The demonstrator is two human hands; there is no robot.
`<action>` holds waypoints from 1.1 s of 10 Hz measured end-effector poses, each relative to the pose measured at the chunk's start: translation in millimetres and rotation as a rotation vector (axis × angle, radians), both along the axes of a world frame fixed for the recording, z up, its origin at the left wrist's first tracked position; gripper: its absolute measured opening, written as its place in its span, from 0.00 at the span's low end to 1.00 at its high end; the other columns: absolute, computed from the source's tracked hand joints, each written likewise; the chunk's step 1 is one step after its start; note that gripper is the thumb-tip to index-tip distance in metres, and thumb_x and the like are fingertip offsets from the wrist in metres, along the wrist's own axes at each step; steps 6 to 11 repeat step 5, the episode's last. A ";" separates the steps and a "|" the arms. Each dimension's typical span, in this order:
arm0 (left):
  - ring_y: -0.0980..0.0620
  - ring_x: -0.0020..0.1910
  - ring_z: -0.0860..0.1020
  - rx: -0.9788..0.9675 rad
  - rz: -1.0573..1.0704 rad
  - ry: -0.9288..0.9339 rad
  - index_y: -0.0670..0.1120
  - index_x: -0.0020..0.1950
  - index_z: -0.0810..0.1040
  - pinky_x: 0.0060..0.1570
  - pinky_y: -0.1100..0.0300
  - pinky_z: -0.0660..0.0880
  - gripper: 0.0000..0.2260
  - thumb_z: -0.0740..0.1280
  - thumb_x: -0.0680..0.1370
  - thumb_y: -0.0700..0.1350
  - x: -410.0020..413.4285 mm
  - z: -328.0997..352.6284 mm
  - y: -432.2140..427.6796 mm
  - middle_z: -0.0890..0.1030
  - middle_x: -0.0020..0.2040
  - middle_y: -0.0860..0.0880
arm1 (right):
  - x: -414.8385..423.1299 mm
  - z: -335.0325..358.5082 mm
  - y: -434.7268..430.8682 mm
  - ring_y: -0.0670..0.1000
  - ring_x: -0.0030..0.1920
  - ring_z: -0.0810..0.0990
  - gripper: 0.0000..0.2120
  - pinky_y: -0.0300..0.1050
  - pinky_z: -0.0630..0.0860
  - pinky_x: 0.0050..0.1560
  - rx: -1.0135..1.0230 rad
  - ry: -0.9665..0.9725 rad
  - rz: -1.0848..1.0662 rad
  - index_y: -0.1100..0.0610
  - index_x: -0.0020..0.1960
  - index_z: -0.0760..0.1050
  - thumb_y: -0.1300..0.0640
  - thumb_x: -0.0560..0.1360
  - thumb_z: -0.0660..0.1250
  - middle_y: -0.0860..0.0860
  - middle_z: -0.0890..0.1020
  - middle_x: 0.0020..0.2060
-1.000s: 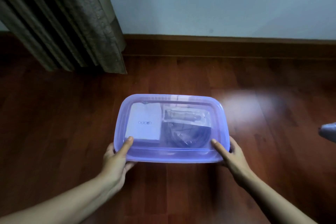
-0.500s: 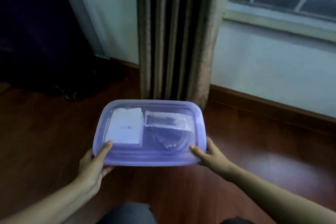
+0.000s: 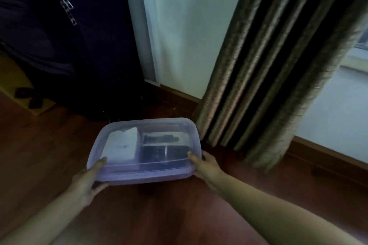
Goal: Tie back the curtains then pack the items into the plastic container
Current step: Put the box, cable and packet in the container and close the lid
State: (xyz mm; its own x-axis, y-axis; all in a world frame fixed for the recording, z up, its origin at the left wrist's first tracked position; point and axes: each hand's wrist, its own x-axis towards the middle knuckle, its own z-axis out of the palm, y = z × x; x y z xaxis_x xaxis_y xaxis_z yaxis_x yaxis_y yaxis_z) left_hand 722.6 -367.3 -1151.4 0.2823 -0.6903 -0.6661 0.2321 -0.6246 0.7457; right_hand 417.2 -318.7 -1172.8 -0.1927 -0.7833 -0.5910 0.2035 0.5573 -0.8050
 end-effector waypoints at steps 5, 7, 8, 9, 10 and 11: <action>0.43 0.55 0.78 -0.023 -0.001 0.184 0.40 0.68 0.68 0.48 0.51 0.77 0.21 0.65 0.76 0.41 -51.9 -89.1 -98.0 0.73 0.66 0.38 | -6.8 -144.5 -66.2 0.50 0.56 0.79 0.41 0.52 0.78 0.52 0.020 0.066 -0.171 0.42 0.65 0.69 0.45 0.55 0.80 0.41 0.79 0.53; 0.43 0.55 0.78 -0.023 -0.001 0.184 0.40 0.68 0.68 0.48 0.51 0.77 0.21 0.65 0.76 0.41 -51.9 -89.1 -98.0 0.73 0.66 0.38 | -6.8 -144.5 -66.2 0.50 0.56 0.79 0.41 0.52 0.78 0.52 0.020 0.066 -0.171 0.42 0.65 0.69 0.45 0.55 0.80 0.41 0.79 0.53; 0.43 0.55 0.78 -0.023 -0.001 0.184 0.40 0.68 0.68 0.48 0.51 0.77 0.21 0.65 0.76 0.41 -51.9 -89.1 -98.0 0.73 0.66 0.38 | -6.8 -144.5 -66.2 0.50 0.56 0.79 0.41 0.52 0.78 0.52 0.020 0.066 -0.171 0.42 0.65 0.69 0.45 0.55 0.80 0.41 0.79 0.53; 0.43 0.55 0.78 -0.023 -0.001 0.184 0.40 0.68 0.68 0.48 0.51 0.77 0.21 0.65 0.76 0.41 -51.9 -89.1 -98.0 0.73 0.66 0.38 | -6.8 -144.5 -66.2 0.50 0.56 0.79 0.41 0.52 0.78 0.52 0.020 0.066 -0.171 0.42 0.65 0.69 0.45 0.55 0.80 0.41 0.79 0.53; 0.43 0.55 0.78 -0.023 -0.001 0.184 0.40 0.68 0.68 0.48 0.51 0.77 0.21 0.65 0.76 0.41 -51.9 -89.1 -98.0 0.73 0.66 0.38 | -6.8 -144.5 -66.2 0.50 0.56 0.79 0.41 0.52 0.78 0.52 0.020 0.066 -0.171 0.42 0.65 0.69 0.45 0.55 0.80 0.41 0.79 0.53; 0.43 0.55 0.78 -0.023 -0.001 0.184 0.40 0.68 0.68 0.48 0.51 0.77 0.21 0.65 0.76 0.41 -51.9 -89.1 -98.0 0.73 0.66 0.38 | -6.8 -144.5 -66.2 0.50 0.56 0.79 0.41 0.52 0.78 0.52 0.020 0.066 -0.171 0.42 0.65 0.69 0.45 0.55 0.80 0.41 0.79 0.53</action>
